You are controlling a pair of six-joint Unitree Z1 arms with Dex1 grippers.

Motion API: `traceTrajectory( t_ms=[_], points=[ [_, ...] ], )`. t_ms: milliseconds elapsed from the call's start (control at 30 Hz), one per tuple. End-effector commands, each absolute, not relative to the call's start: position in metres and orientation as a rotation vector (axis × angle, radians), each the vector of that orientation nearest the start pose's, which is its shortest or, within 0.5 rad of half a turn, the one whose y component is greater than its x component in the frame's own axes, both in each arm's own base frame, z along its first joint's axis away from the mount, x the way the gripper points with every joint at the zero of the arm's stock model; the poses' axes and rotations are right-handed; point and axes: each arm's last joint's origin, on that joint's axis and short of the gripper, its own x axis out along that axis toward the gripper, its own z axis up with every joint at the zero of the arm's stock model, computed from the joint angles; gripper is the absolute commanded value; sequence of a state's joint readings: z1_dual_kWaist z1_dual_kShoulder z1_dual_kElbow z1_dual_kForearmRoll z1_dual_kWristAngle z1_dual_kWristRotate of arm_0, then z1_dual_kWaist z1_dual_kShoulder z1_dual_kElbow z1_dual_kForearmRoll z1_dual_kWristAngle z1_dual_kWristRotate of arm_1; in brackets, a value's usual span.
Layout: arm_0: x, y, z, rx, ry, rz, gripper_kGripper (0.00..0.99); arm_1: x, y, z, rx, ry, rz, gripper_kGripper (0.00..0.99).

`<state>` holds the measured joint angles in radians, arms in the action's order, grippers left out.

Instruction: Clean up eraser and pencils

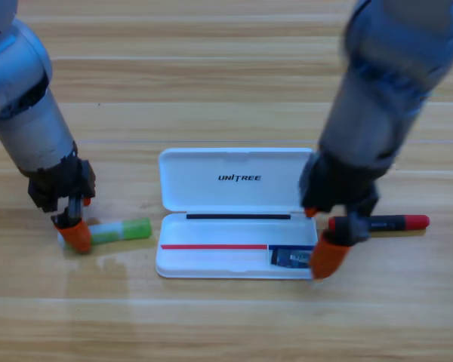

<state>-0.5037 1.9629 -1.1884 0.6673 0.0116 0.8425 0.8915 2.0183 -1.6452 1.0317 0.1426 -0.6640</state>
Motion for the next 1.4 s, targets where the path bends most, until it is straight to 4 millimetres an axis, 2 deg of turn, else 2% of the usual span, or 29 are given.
traceTrajectory(
  t_ms=[33, 167, 333, 467, 500, 600, 800, 933, 1233, 1333, 1400],
  points=[
    [0.301, -0.171, 0.170, 1.077, 1.235, -1.065, 0.575, 0.220, 0.253, 0.315, -1.076, 0.978, 1.312, 0.874],
    [0.302, -0.172, 0.169, 1.073, 1.221, -1.075, 0.359, 0.241, 0.229, 0.294, -1.165, 1.038, 1.275, 0.874],
    [0.301, -0.172, 0.165, 1.072, 1.231, -1.077, 0.344, 0.280, 0.218, 0.257, -1.230, 1.096, 1.205, 0.874],
    [0.301, -0.172, 0.161, 1.070, 1.242, -1.080, 0.342, 0.304, 0.222, 0.236, -1.240, 1.091, 1.190, 0.874],
    [0.301, -0.172, 0.160, 1.068, 1.245, -1.083, 0.311, 0.309, 0.223, 0.231, -1.240, 1.094, 1.191, 0.873],
    [0.300, -0.174, 0.160, 1.063, 1.234, -1.087, 0.000, 0.319, 0.230, 0.218, -1.247, 1.098, 1.204, 0.873],
    [0.299, -0.173, 0.169, 1.047, 1.204, -1.051, 0.000, 0.332, 0.240, 0.197, -1.246, 1.123, 1.230, 0.870],
    [0.295, -0.173, 0.196, 1.054, 1.162, -1.040, 0.000, 0.340, 0.246, 0.184, -1.253, 1.130, 1.231, 0.868],
    [0.280, -0.186, 0.300, 1.084, 1.047, -1.049, 0.000, 0.347, 0.250, 0.166, -1.256, 1.156, 1.241, 0.805],
    [0.274, -0.196, 0.314, 1.097, 1.013, -1.066, 0.000, 0.347, 0.251, 0.163, -1.259, 1.162, 1.246, 0.634],
    [0.270, -0.204, 0.315, 1.108, 0.999, -1.087, 0.000, 0.347, 0.251, 0.161, -1.262, 1.165, 1.251, 0.492]
  ],
)
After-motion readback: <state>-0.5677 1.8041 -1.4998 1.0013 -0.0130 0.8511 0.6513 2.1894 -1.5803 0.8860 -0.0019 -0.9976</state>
